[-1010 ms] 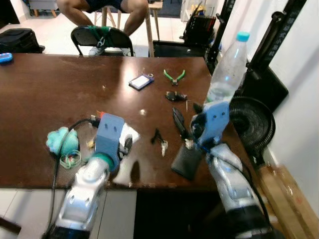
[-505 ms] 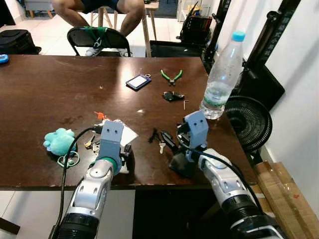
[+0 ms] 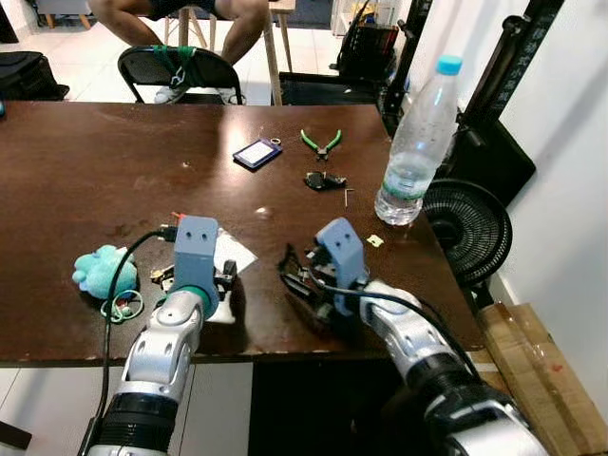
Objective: Hang keys on a hook
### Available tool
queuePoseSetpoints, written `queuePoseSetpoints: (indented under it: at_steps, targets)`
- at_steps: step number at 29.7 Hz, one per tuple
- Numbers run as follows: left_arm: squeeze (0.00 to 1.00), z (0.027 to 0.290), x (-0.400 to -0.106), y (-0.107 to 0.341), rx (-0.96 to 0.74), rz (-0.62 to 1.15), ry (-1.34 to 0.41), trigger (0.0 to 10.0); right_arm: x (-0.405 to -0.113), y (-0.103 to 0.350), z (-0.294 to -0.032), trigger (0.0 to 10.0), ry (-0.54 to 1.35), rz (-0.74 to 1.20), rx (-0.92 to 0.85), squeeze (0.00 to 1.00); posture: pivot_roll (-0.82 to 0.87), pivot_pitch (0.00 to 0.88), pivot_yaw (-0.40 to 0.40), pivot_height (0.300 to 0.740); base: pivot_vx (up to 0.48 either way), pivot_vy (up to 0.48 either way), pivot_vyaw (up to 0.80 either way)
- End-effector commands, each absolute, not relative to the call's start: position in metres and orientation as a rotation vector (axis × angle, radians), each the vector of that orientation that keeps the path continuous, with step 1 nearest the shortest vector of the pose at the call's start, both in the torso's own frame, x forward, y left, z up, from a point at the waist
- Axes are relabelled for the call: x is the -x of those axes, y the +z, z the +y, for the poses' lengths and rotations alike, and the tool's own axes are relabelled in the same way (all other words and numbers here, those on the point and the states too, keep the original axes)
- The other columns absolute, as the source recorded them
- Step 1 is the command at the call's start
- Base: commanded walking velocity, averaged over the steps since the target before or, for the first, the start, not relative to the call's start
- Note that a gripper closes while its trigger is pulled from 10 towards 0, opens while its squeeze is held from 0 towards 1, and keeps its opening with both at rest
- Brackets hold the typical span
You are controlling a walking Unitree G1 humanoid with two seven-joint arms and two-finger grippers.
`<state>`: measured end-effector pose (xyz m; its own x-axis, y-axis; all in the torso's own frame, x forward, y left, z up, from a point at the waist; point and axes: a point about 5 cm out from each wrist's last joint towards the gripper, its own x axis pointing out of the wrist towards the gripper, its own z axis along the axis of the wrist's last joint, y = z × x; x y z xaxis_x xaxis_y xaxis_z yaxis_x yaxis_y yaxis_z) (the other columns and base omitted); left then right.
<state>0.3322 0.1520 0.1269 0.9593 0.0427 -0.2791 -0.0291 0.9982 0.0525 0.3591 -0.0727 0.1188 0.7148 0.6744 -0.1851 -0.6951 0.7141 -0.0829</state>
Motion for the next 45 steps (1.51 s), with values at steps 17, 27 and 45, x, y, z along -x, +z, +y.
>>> queuePoseSetpoints:
  at_steps: [17, 27, 45]
  targets:
    - [0.00, 0.155, -0.327, 0.126, -0.034, 0.292, 0.061, 10.0, -0.361, 0.109, -0.077, 10.0, 0.721, 0.194, 0.167, 0.00, -0.05, 0.071, 0.007, 0.740, 0.000, 0.000, 0.00]
    - [0.00, 0.151, -0.330, 0.127, -0.035, 0.292, 0.042, 10.0, -0.367, 0.109, -0.095, 10.0, 0.660, 0.200, 0.173, 0.00, -0.06, 0.061, 0.016, 0.740, 0.000, 0.000, 0.00]
    - [0.00, 0.156, -0.326, 0.127, -0.039, 0.295, 0.059, 10.0, -0.365, 0.104, -0.088, 5.8, 0.669, 0.211, 0.167, 0.00, -0.04, 0.067, 0.010, 0.740, 0.000, 0.000, 0.00]
